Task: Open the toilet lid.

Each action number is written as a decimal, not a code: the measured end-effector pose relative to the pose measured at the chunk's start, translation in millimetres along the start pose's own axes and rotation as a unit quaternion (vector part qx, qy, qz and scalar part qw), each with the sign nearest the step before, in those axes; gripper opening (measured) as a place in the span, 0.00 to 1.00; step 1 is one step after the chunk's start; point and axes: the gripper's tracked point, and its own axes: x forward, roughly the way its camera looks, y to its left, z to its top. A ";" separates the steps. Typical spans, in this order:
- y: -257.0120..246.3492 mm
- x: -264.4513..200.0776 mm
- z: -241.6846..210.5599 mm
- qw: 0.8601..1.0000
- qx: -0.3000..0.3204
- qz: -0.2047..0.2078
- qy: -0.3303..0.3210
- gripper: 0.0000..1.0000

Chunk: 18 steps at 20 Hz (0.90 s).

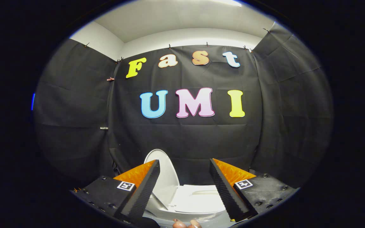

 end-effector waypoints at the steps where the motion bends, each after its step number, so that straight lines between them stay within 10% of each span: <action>1: -0.6 -0.2 -0.4 1.000 -0.001 0.000 0.000 0.98; 18: 5.1 -5.6 12.5 1.000 -0.004 0.003 -0.015 0.98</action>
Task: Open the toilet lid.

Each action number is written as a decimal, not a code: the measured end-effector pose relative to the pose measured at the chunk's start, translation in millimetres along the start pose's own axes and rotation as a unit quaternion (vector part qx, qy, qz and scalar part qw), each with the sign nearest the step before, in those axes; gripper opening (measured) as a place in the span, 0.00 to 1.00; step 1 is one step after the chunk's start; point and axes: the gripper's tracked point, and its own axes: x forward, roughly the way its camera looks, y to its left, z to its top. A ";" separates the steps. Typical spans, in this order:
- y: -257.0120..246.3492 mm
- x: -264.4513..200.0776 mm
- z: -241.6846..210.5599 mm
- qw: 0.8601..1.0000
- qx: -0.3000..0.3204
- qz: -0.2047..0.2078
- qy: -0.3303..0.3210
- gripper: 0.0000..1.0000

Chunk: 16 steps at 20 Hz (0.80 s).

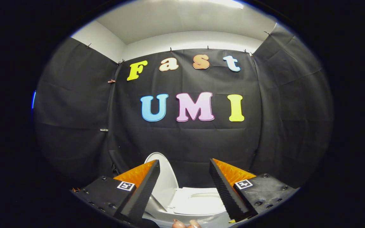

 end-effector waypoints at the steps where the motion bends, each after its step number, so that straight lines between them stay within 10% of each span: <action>1: -0.6 0.1 -0.4 1.000 0.001 0.000 0.001 0.99; 16: -8.2 -1.1 -0.9 1.000 -0.006 -0.002 0.006 0.99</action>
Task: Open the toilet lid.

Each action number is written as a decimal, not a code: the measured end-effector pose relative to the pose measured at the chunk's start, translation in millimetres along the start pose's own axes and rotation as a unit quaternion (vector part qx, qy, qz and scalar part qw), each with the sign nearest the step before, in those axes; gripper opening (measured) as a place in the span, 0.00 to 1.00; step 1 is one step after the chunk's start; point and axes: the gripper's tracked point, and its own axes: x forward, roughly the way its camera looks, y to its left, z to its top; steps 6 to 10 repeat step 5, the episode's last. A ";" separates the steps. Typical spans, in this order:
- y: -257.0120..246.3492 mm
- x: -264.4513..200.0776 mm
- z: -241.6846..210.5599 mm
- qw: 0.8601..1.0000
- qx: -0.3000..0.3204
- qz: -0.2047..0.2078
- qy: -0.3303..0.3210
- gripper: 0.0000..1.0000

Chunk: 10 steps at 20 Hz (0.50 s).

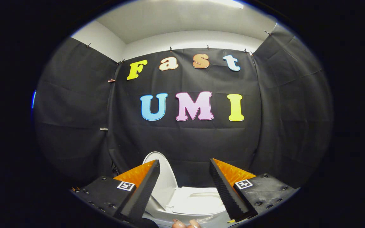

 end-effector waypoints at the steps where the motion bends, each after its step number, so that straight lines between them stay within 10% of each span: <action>1: -1.0 0.6 -1.1 1.000 0.001 -0.001 0.001 0.99; 10: -2.9 1.0 -2.6 1.000 0.004 -0.003 0.006 0.99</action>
